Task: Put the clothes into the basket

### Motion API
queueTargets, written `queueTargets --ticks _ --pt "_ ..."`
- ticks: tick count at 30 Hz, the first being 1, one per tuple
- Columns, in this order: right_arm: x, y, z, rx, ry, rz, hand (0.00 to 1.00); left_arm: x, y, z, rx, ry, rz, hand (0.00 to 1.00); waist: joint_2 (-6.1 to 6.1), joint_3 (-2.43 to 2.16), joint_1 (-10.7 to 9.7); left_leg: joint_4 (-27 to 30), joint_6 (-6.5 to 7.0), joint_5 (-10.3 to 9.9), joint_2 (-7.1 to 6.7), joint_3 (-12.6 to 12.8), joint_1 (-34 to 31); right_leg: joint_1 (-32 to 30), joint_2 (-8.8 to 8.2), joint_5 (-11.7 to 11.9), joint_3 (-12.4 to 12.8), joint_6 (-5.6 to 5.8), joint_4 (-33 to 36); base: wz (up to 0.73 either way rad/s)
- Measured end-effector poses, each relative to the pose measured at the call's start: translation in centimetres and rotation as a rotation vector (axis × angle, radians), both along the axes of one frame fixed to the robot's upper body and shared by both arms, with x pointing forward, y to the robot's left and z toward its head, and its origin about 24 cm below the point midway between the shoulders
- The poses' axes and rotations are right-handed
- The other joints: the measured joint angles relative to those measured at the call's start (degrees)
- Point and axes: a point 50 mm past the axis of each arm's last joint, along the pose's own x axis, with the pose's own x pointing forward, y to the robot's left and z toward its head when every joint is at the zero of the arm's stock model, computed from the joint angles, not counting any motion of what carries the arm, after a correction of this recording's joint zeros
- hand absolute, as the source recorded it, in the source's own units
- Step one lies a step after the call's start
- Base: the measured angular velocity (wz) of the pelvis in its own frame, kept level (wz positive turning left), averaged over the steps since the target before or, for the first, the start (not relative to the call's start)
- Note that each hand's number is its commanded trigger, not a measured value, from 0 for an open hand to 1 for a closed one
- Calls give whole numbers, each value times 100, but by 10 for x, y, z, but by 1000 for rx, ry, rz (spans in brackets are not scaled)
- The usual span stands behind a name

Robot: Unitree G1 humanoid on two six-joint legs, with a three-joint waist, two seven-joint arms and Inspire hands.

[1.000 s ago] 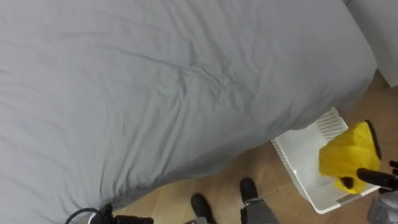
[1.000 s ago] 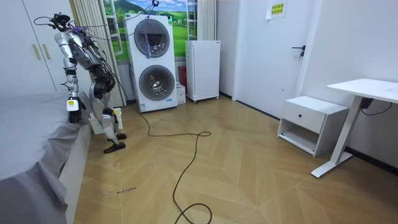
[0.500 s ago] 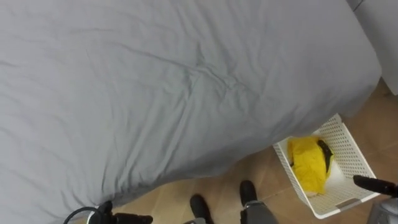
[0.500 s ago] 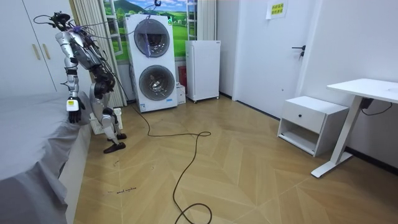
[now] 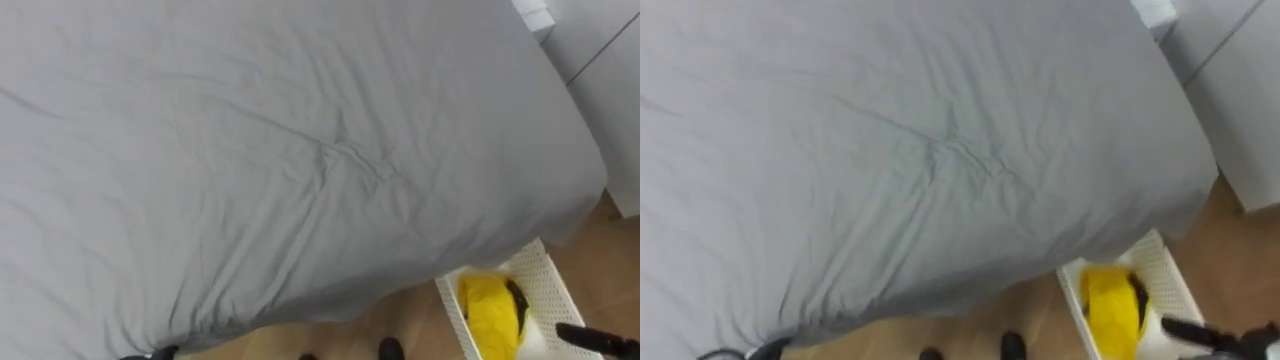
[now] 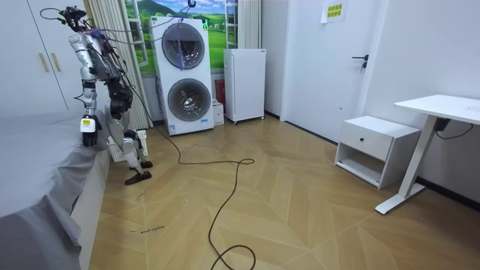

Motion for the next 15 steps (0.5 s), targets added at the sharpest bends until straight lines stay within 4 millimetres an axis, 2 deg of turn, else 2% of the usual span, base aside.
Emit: queueTargets --ticks 2,7,11,15 --pt "-12 12 -10 33 36 37 0 -9 2 -1 3 0 11 0 -133 -46 -5 -96 -4 -2 -16 -77 371 489 3 4 -113 8 -219 29" --pt "-27 38 -26 139 70 166 0 -20 3 -2 32 8 -18 0 -338 -41 30 -216 -79 -53 -10 -205 920 1241 11 -17 -372 50 -613 31" --pt "-38 55 -36 230 88 223 0 -25 2 -3 34 11 -23 0 -352 -26 28 -287 -79 -63 -22 -380 1170 1588 8 -24 -486 60 -629 20" --pt "-48 63 -41 282 111 253 0 -27 0 -4 26 8 -6 0 -324 -9 30 -291 -85 -67 -71 -482 1316 1812 12 -26 -548 57 -711 15"
